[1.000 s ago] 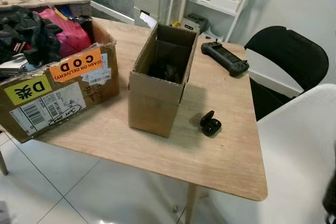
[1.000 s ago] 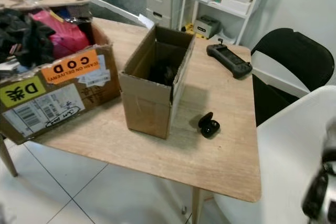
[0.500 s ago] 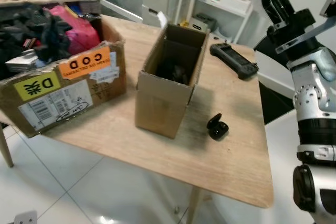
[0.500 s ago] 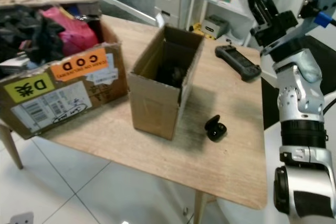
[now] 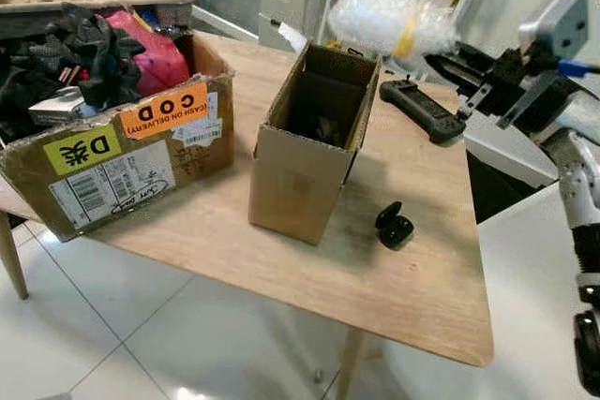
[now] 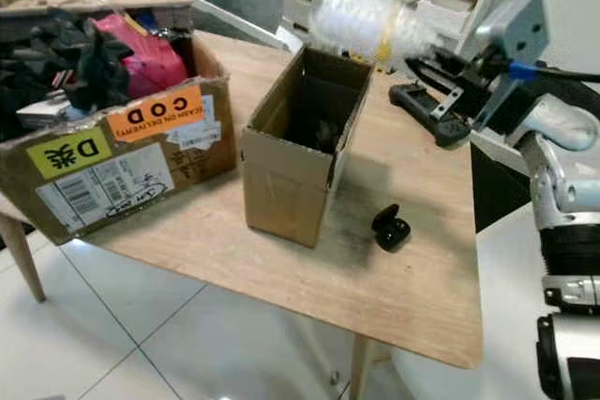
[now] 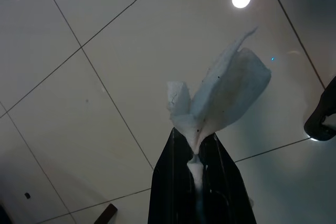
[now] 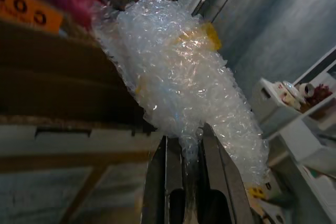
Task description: Picking trash to rubbish bin
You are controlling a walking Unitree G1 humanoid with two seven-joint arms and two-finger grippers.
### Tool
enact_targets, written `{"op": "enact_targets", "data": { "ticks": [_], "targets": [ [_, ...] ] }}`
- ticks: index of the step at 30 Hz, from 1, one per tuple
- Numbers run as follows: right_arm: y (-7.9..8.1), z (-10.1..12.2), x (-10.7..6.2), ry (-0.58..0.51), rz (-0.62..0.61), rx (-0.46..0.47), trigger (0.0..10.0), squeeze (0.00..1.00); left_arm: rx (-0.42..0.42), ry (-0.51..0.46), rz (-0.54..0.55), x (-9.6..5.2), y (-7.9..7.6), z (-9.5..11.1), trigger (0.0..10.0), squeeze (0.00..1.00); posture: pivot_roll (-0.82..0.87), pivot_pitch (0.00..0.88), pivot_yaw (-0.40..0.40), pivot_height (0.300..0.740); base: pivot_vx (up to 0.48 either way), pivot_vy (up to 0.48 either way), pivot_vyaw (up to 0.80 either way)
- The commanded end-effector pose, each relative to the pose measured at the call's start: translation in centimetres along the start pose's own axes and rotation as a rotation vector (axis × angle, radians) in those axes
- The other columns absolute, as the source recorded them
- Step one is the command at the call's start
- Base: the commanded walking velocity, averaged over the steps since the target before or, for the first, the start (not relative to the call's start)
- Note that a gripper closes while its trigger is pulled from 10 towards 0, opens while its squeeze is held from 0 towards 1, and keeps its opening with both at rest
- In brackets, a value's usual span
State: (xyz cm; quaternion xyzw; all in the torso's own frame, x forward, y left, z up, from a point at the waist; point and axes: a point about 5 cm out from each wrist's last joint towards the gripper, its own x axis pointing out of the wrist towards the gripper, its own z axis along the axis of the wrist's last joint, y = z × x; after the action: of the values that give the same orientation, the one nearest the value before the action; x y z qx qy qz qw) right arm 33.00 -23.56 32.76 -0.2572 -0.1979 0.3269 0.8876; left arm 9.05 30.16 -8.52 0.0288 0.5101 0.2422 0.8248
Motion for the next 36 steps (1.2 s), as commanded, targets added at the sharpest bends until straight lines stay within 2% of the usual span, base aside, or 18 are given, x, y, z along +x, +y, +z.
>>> {"op": "enact_targets", "data": {
  "ticks": [1, 2, 4, 6, 9, 11, 12, 14, 16, 18, 19, 20, 21, 23, 29, 32, 34, 36],
  "targets": [
    [-0.2, 0.1, 0.0, 0.046, 0.022, -0.057, 10.0, 0.00, 0.015, 0.033, -0.019, -0.2, -0.6, -1.0, 10.0, 0.00, 0.10, 0.115, -0.069, 0.740, 0.000, 0.000, 0.00],
    [-0.2, 0.1, 0.0, 0.046, 0.022, -0.057, 10.0, 0.00, 0.015, 0.033, -0.019, -0.2, -0.6, -1.0, 10.0, 0.00, 0.10, 0.115, -0.069, 0.740, 0.000, 0.000, 0.00],
    [-0.9, 0.1, 0.2, 0.133, 0.017, -0.175, 10.0, 0.00, 0.018, 0.037, -0.022, -0.2, -0.7, -1.1, 10.0, 0.00, 0.10, 0.114, -0.070, 0.740, 0.000, 0.000, 0.00],
    [-1.7, 0.4, 0.7, 0.149, -0.022, -0.239, 10.0, 0.00, 0.020, 0.043, -0.026, -0.2, -0.8, -1.4, 10.0, 0.00, 0.10, 0.113, -0.070, 0.740, 0.000, 0.000, 0.00],
    [-1.9, 0.5, 0.9, 0.138, -0.045, -0.243, 10.0, 0.00, 0.021, 0.045, -0.027, -0.3, -0.9, -1.4, 10.0, 0.00, 0.10, 0.113, -0.070, 0.740, 0.000, 0.000, 0.00],
    [-2.9, 0.8, 1.4, 0.054, -0.176, -0.179, 10.0, 0.00, 0.023, 0.049, -0.031, -0.3, -1.1, -1.6, 10.0, 0.00, 0.10, 0.112, -0.076, 0.740, 0.000, 0.000, 0.00],
    [-2.9, 0.8, 1.4, 0.054, -0.176, -0.179, 10.0, 0.00, 0.023, 0.049, -0.031, -0.3, -1.1, -1.6, 10.0, 0.00, 0.10, 0.112, -0.076, 0.740, 0.000, 0.000, 0.00],
    [-3.1, 0.8, 2.0, -0.017, -0.249, -0.086, 10.0, 0.00, 0.022, 0.052, -0.033, -0.3, -1.2, -1.7, 10.0, 0.00, 0.11, 0.111, -0.078, 0.740, 0.000, 0.000, 0.00],
    [-3.1, 0.8, 2.0, -0.017, -0.249, -0.086, 10.0, 0.00, 0.022, 0.052, -0.033, -0.3, -1.2, -1.7, 10.0, 0.00, 0.11, 0.111, -0.078, 0.740, 0.000, 0.000, 0.00],
    [-2.5, 0.6, 3.1, -0.120, -0.304, 0.077, 10.0, 0.00, 0.024, 0.054, -0.034, -0.3, -1.2, -1.7, 10.0, 0.00, 0.11, 0.112, -0.078, 0.740, 0.000, 0.000, 0.00],
    [-2.5, 0.6, 3.1, -0.120, -0.304, 0.077, 10.0, 0.00, 0.024, 0.054, -0.034, -0.3, -1.2, -1.7, 10.0, 0.00, 0.11, 0.112, -0.078, 0.740, 0.000, 0.000, 0.00],
    [-2.0, 0.0, 4.3, -0.204, -0.372, 0.252, 10.0, 0.00, 0.029, 0.056, -0.035, -0.3, -1.1, -1.8, 10.0, 0.00, 0.11, 0.109, -0.076, 0.740, 0.000, 0.000, 0.00],
    [-2.0, 0.0, 4.3, -0.204, -0.372, 0.252, 10.0, 0.00, 0.029, 0.056, -0.035, -0.3, -1.1, -1.8, 10.0, 0.00, 0.11, 0.109, -0.076, 0.740, 0.000, 0.000, 0.00],
    [-1.3, -0.4, 5.3, -0.277, -0.417, 0.431, 10.0, 0.00, 0.036, 0.056, -0.035, -0.3, -1.0, -1.8, 10.0, 0.00, 0.11, 0.109, -0.074, 0.740, 0.000, 0.000, 0.00],
    [1.0, 0.5, 7.6, -0.533, -0.380, 0.932, 10.0, 0.00, 0.055, 0.055, -0.039, -0.3, -1.0, -1.8, 10.0, 0.00, 0.11, 0.105, -0.069, 0.740, 0.000, 0.000, 0.00],
    [1.6, 0.6, 8.1, -0.560, -0.364, 1.002, 10.0, 0.00, 0.058, 0.055, -0.041, -0.3, -1.1, -1.8, 10.0, 0.00, 0.11, 0.105, -0.068, 0.740, 0.000, 0.000, 0.00],
    [2.6, 0.5, 8.7, -0.572, -0.332, 1.113, 10.0, 0.00, 0.064, 0.056, -0.046, -0.3, -1.2, -1.8, 10.0, 0.00, 0.11, 0.108, -0.068, 0.740, 0.000, 0.000, 0.00],
    [2.9, 0.5, 8.9, -0.567, -0.320, 1.140, 10.0, 0.00, 0.066, 0.057, -0.047, -0.3, -1.2, -1.8, 10.0, 0.00, 0.11, 0.108, -0.068, 0.740, 0.000, 0.000, 0.00]
  ]
}}
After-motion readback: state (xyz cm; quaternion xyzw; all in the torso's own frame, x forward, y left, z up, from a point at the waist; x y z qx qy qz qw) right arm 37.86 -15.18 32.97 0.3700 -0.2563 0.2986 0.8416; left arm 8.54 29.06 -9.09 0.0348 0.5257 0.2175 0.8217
